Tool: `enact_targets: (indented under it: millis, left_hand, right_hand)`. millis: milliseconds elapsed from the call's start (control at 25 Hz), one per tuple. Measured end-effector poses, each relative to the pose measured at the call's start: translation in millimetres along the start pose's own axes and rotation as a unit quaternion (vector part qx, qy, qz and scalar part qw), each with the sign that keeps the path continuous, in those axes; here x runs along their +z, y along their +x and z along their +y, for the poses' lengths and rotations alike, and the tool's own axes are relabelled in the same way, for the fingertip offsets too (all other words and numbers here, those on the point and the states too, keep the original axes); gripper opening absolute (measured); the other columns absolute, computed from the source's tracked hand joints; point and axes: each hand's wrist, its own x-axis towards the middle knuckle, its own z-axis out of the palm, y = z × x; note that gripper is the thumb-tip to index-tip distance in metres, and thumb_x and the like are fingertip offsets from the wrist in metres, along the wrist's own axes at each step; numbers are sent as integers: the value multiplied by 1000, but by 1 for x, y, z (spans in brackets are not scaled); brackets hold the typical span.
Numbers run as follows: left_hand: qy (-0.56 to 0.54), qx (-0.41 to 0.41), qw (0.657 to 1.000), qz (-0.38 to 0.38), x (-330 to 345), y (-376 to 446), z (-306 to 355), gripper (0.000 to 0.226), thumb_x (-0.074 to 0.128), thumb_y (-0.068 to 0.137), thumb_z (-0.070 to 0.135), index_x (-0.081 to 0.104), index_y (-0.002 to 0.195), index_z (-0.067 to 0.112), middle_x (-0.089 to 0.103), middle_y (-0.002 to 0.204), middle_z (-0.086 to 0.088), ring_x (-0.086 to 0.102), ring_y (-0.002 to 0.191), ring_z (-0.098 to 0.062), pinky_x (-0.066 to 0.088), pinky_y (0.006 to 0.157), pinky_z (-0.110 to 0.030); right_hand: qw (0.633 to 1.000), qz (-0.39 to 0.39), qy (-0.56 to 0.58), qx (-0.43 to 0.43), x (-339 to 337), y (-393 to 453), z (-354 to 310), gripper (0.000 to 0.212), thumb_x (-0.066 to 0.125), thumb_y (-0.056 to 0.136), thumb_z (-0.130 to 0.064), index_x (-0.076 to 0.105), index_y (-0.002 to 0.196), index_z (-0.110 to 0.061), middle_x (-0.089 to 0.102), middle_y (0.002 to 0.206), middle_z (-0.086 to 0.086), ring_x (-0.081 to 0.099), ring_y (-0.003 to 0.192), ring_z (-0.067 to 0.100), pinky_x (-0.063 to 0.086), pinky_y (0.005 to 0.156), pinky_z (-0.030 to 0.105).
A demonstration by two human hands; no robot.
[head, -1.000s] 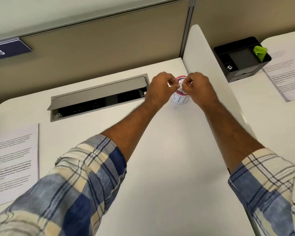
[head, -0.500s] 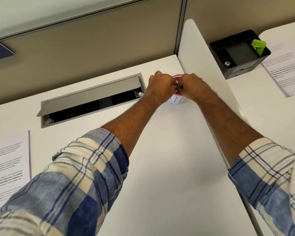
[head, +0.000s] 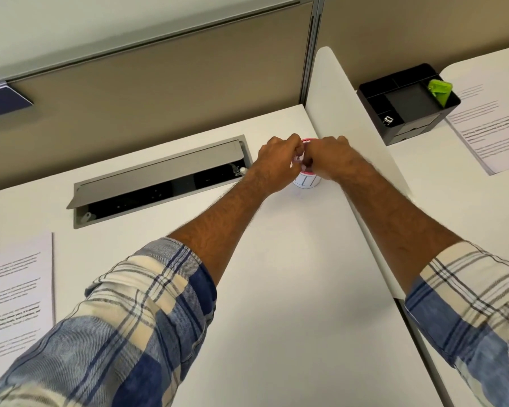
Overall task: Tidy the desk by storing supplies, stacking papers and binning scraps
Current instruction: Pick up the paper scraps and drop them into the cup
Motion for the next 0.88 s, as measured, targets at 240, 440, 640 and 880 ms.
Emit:
enact_targets:
  millis: [240,440,640,880]
  left_hand:
    - [-77,-24,991,103,-2,-14,-17,25,66,89,7,59,112,12,62,115,-4,54,104,-21,47,89,-34]
    - [-84,-69,991,83,27,-45,-43,24,67,84,4,63,107,7,62,109,-8,56,102,-27,50,92,-44]
    - [-107,-119,987,11,58,-61,-45,29,72,87,9,67,116,8,63,117,-12,62,106,-29,51,97,-42]
    - [8,-75,995,-66,71,-51,-34,41,65,96,24,62,137,22,60,135,-5,57,121,-28,48,103,-42]
  right_hand:
    - [977,128,162,52,5,-3,18,21,62,98,-16,74,113,-8,72,115,15,65,104,32,51,94,36]
    - [913,251,319,28,30,-38,15,18,53,94,-7,62,110,-8,60,115,14,58,103,20,42,77,17]
    - [876,293,383,4,89,-65,4,11,56,90,-6,60,100,-9,61,98,5,56,79,17,47,72,23]
    - [910,136,389,53,145,-65,3,27,61,93,-7,67,119,-8,64,108,9,59,82,17,54,88,42]
